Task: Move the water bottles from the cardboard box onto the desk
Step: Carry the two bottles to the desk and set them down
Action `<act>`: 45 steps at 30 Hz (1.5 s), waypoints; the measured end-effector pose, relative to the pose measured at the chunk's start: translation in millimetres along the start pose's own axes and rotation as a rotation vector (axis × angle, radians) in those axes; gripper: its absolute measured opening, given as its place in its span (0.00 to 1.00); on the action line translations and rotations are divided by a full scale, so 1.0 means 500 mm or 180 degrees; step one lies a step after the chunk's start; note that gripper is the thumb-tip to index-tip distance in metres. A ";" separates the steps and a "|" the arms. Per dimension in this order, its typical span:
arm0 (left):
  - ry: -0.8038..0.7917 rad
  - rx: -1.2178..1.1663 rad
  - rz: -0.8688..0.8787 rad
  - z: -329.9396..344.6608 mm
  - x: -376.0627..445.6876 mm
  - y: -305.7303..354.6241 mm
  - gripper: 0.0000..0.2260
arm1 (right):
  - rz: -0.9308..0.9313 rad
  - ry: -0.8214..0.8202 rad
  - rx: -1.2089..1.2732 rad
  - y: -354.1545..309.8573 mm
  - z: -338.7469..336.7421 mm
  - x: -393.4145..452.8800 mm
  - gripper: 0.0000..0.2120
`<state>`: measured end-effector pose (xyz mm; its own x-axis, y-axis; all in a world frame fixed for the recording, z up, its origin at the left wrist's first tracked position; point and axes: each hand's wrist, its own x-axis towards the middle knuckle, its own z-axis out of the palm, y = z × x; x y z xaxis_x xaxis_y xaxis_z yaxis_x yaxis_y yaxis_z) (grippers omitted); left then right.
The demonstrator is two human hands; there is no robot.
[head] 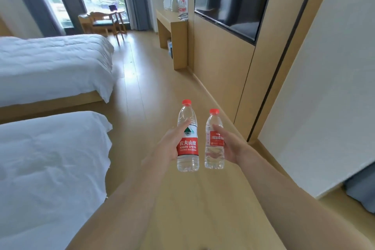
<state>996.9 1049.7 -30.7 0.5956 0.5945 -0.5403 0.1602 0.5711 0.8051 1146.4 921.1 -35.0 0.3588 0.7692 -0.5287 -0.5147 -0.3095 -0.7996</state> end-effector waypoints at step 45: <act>0.0394 -0.0151 -0.0048 -0.448 1.071 0.847 0.28 | 0.0139 -0.0744 -0.0631 -0.698 0.411 1.321 0.22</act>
<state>1207.4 1736.6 -34.1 0.4912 0.6493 -0.5806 0.1293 0.6048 0.7858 1402.9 1652.0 -46.4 0.1390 0.8535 -0.5022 -0.3555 -0.4303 -0.8297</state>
